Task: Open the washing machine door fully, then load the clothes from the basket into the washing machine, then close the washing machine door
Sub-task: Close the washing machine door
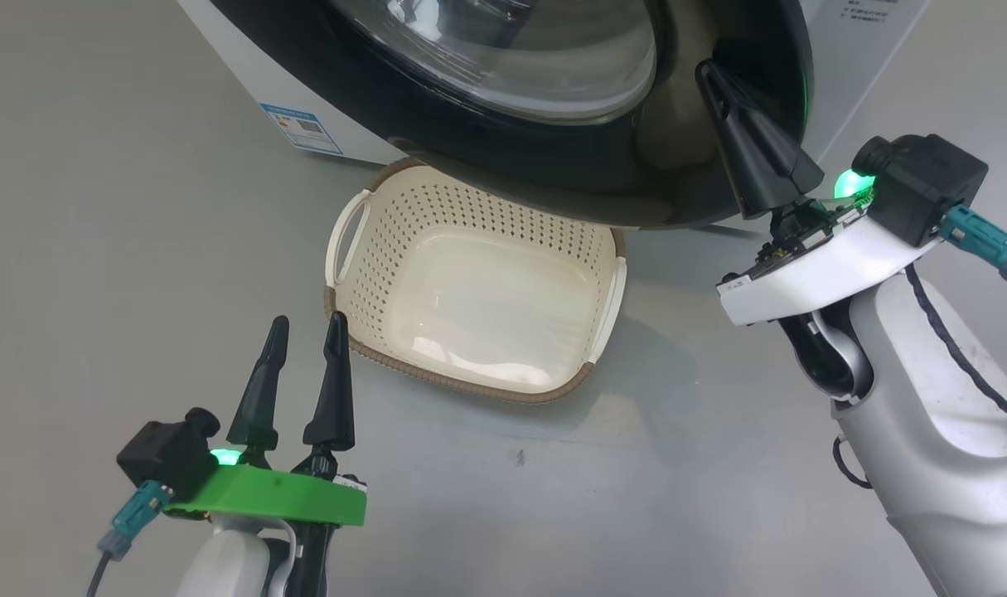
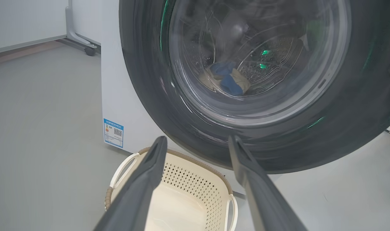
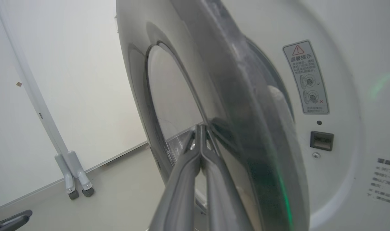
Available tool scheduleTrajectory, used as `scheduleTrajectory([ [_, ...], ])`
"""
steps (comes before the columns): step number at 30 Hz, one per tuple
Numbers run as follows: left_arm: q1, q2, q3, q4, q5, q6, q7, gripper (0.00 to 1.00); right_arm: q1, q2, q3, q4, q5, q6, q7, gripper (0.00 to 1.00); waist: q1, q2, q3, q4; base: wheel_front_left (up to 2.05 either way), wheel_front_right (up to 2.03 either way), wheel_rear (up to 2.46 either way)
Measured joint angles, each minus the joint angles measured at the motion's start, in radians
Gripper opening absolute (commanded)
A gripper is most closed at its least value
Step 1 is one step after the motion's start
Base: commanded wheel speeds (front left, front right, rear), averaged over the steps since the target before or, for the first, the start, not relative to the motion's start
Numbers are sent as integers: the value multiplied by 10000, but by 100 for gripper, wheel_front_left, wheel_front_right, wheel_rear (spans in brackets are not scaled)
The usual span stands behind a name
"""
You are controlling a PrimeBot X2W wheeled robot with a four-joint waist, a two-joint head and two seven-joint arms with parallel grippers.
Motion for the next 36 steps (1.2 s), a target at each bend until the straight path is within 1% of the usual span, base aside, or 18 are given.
scheduleTrajectory([
  [6,-160,-4,-100,-211,-33,67,0,100,-451,-73,-234,-2,2,8,0,0,0,0,337,-26,0,0,0],
  [15,-364,-12,-410,-334,-274,100,0,100,-1041,-583,-660,173,2,8,0,0,0,0,811,111,0,0,0],
  [20,-470,-15,-516,-393,-305,146,-2,100,-1489,-953,-734,533,-52,8,0,0,0,0,1027,315,0,0,0],
  [26,-651,-31,-652,-403,-382,186,0,100,-2080,-1246,-715,1034,-178,10,-2,0,1,0,1224,604,0,0,0],
  [36,-674,-33,-616,-384,-468,314,0,100,-2358,-1323,-886,1756,-199,98,0,0,0,0,1034,783,0,0,0],
])
